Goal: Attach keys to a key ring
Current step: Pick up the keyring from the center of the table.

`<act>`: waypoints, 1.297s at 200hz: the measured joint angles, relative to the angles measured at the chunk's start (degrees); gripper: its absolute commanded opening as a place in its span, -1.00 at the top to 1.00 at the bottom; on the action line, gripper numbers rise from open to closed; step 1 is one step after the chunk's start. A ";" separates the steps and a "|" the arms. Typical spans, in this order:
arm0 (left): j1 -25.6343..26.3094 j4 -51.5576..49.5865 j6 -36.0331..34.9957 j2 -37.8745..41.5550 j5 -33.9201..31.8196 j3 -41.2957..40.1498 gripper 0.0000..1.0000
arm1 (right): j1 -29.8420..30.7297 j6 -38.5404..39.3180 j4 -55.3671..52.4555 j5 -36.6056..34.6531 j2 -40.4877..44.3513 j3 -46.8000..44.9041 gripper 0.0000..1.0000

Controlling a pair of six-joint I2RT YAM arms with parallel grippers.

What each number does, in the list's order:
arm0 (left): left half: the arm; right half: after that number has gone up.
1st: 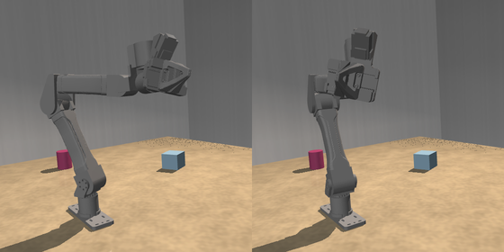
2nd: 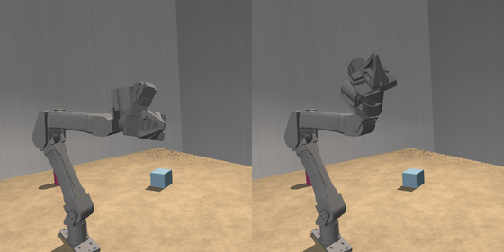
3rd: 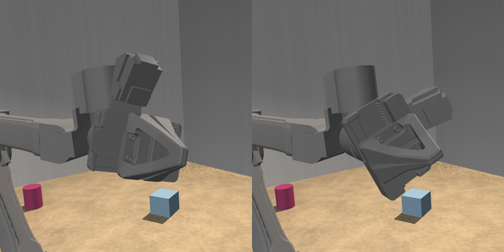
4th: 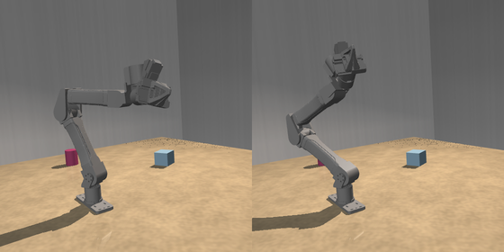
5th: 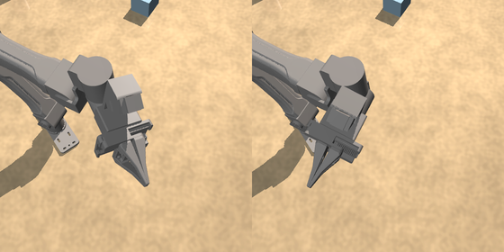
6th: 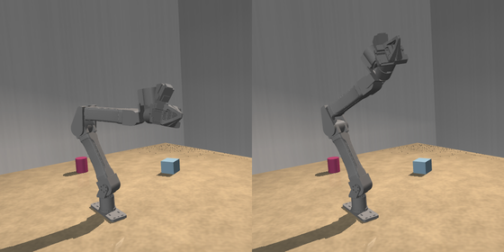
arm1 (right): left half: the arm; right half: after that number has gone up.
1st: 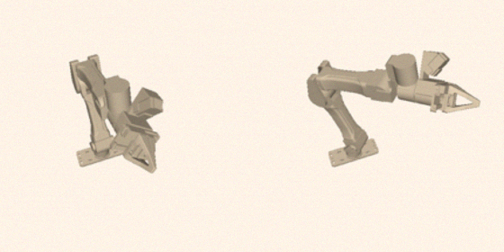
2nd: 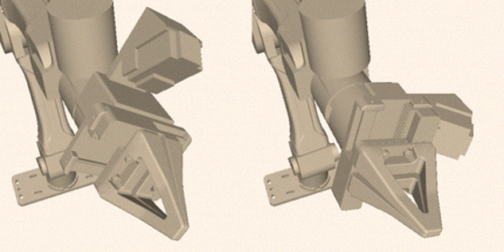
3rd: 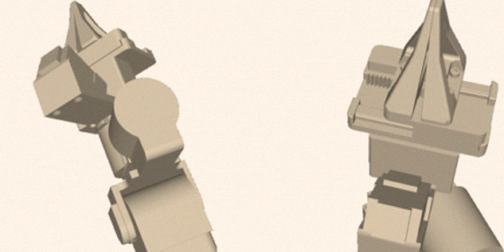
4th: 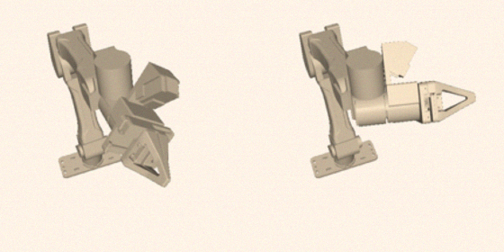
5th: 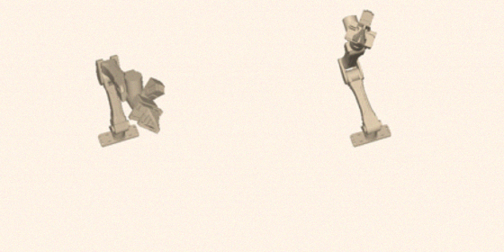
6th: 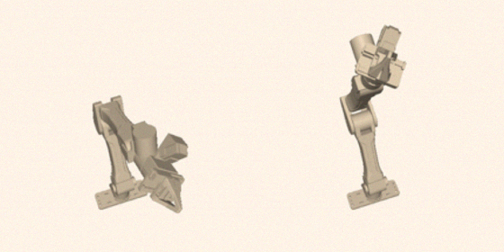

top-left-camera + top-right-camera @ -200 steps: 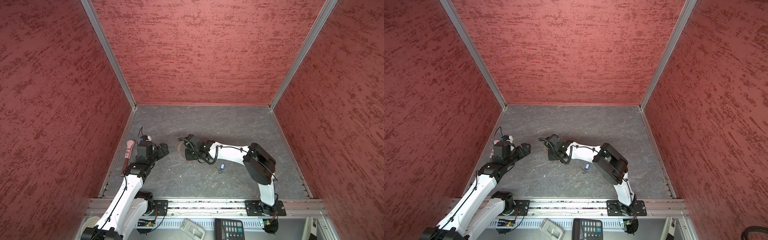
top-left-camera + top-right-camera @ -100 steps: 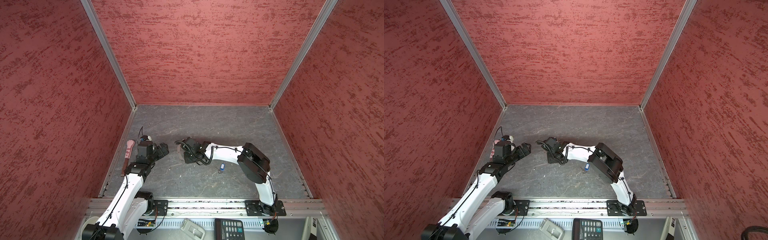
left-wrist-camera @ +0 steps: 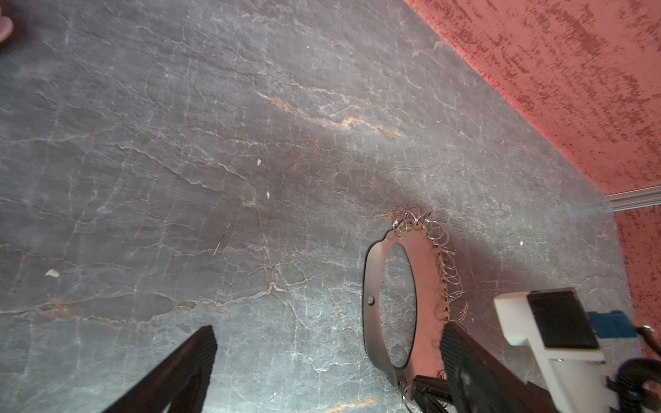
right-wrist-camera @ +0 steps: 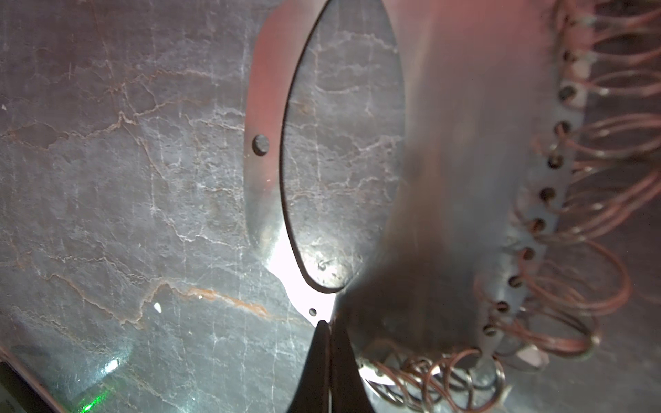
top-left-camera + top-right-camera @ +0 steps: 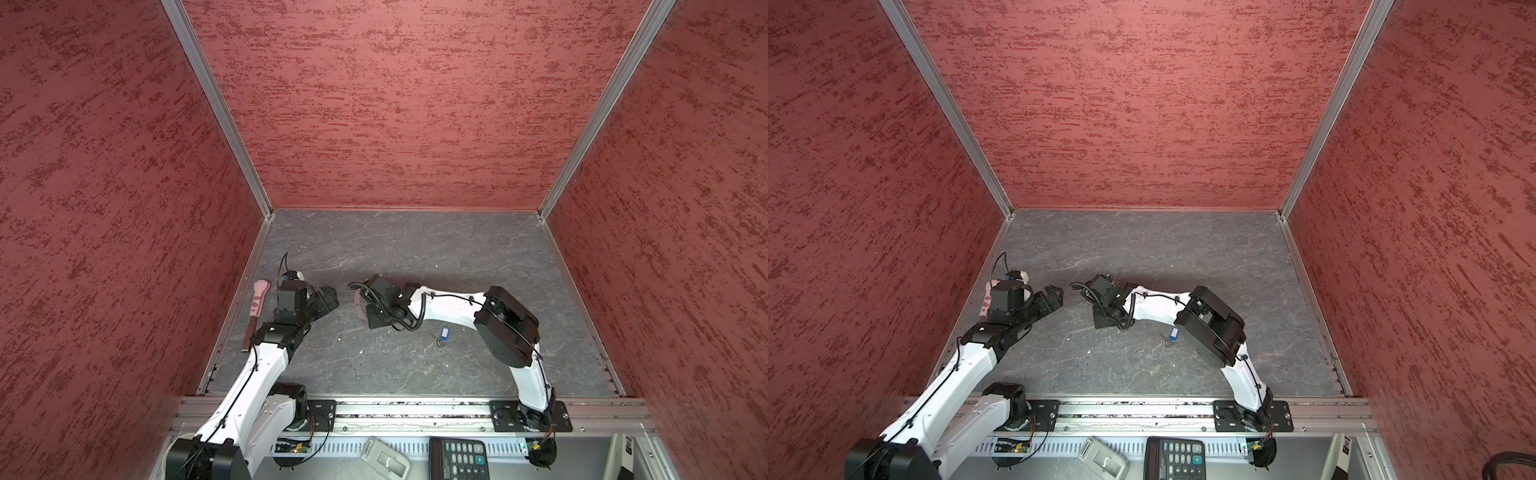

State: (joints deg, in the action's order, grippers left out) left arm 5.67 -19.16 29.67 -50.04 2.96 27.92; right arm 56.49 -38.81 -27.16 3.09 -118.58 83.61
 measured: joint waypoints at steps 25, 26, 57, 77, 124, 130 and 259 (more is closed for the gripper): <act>-0.04 1.33 -0.46 -0.85 1.55 -0.13 -0.90 | 0.09 2.12 -0.20 -2.58 4.26 -1.62 1.00; -0.04 1.42 -0.46 -0.87 1.66 -0.15 -0.90 | 0.09 2.25 -0.17 -2.78 4.68 -1.73 1.00; 0.13 5.99 -1.09 -1.44 7.74 -1.31 -0.80 | 0.09 6.84 0.70 -7.06 15.04 -5.01 1.00; 2.43 10.14 -1.36 -1.14 11.43 -1.97 -0.77 | 0.09 10.88 2.58 -9.22 21.55 -8.04 1.00; 19.52 16.37 -6.82 -0.70 12.11 2.80 -0.77 | 0.09 22.23 4.66 -14.60 31.41 -15.80 1.00; 20.52 16.74 -7.56 -1.03 12.11 4.13 -0.76 | 0.09 23.69 4.90 -15.02 32.59 -16.72 1.00; 25.00 37.73 -17.53 -2.51 23.39 -4.59 -0.54 | -0.61 38.97 23.71 -10.86 57.09 -39.23 1.00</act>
State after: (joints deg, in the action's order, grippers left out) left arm 30.68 18.57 12.14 -52.56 26.35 23.33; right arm 55.88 0.16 -3.44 -7.77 -61.49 44.38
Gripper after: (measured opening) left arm 0.793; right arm 0.040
